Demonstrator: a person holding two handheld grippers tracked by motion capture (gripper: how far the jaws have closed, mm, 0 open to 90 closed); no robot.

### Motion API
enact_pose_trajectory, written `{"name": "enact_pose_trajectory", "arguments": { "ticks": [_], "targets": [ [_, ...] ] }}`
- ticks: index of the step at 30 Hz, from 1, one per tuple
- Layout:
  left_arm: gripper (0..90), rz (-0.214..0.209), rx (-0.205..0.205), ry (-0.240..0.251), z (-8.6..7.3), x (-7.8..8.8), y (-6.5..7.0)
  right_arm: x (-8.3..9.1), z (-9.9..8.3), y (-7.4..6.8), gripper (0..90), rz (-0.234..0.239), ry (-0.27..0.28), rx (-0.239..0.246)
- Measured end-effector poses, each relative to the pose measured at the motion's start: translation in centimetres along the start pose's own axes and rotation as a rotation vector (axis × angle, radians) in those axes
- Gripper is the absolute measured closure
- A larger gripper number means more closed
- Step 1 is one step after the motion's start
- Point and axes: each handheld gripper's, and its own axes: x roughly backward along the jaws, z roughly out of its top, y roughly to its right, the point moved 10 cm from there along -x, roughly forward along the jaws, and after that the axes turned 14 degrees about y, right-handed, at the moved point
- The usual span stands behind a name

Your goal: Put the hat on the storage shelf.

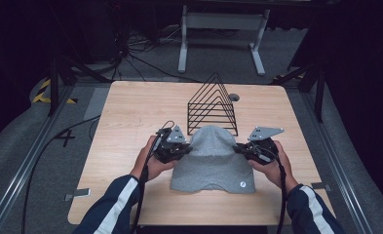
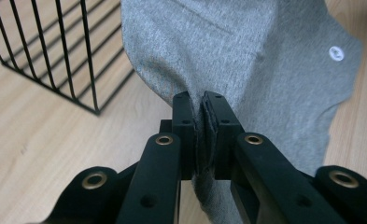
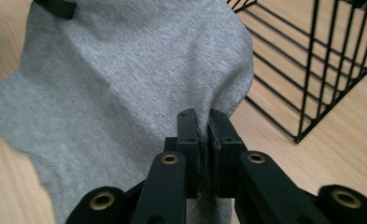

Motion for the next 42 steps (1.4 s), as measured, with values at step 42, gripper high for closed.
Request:
{"name": "enact_pose_trajectory", "arguments": {
  "ticks": [42],
  "targets": [
    [84.5, 0.149, -0.191, 0.200, 21.6, 3.7, -6.4, 6.7, 20.4, 7.6, 84.8, -0.201, 0.251, 0.131]
  ]
}}
